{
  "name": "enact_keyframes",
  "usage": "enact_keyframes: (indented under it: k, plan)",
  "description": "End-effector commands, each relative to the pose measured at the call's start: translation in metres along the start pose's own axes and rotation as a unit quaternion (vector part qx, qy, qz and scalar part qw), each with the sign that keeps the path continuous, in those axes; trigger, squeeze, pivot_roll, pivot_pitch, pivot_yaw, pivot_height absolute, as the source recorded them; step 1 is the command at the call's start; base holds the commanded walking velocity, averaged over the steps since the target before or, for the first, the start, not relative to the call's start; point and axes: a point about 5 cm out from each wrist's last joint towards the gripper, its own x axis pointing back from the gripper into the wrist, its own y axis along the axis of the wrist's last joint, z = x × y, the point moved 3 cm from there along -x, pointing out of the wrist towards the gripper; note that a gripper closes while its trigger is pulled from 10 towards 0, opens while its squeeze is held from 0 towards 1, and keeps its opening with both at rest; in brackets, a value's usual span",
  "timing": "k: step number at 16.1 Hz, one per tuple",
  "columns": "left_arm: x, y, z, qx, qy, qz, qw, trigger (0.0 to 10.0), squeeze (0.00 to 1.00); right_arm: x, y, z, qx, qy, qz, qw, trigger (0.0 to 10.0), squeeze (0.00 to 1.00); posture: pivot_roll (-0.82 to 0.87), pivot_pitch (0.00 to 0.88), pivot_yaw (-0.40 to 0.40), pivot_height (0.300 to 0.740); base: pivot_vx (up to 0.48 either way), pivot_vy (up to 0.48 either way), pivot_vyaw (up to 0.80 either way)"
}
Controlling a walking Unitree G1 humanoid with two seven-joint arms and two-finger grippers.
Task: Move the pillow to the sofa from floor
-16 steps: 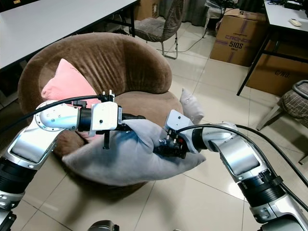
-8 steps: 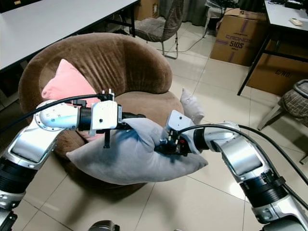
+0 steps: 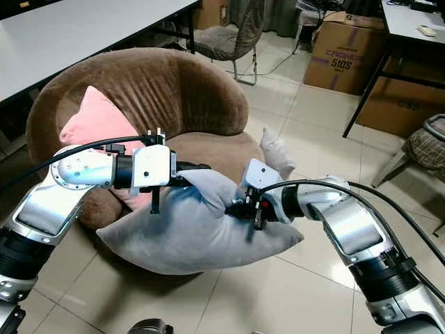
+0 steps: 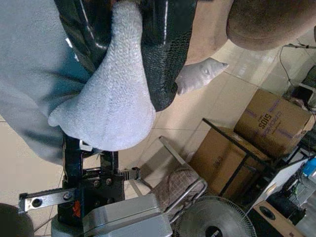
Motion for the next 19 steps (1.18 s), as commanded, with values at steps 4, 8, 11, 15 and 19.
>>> enact_keyframes:
  k: [4,8,11,15,19]
  plan:
    - [0.004,0.013,0.011,-0.022,0.025,-0.031,0.999,10.0,0.00,0.001,0.004,0.004,0.002,0.009,-0.015,1.000,0.0,0.00,0.07,0.000,0.035,0.740,0.000,0.000,0.00]
    - [0.009,-0.003,0.015,0.038,0.048,-0.029,0.998,10.0,0.04,0.005,0.008,0.004,-0.006,0.009,-0.035,0.999,0.0,0.00,0.07,0.000,0.036,0.740,0.000,0.000,0.00]
    - [0.018,-0.004,0.017,0.083,0.046,-0.062,0.994,10.0,1.00,0.008,0.010,0.004,-0.026,0.003,-0.054,0.998,0.0,0.00,0.07,0.000,0.042,0.740,0.000,0.000,0.00]
    - [0.023,-0.001,0.016,0.091,0.035,-0.075,0.992,10.0,1.00,0.008,0.008,0.006,-0.040,-0.002,-0.061,0.997,0.0,0.00,0.07,0.000,0.044,0.740,0.000,0.000,0.00]
    - [0.056,-0.003,0.043,0.162,0.216,-0.127,0.955,10.0,1.00,0.009,-0.013,0.000,-0.115,-0.093,-0.060,0.987,0.0,0.00,0.05,0.000,0.048,0.740,0.000,0.000,0.00]
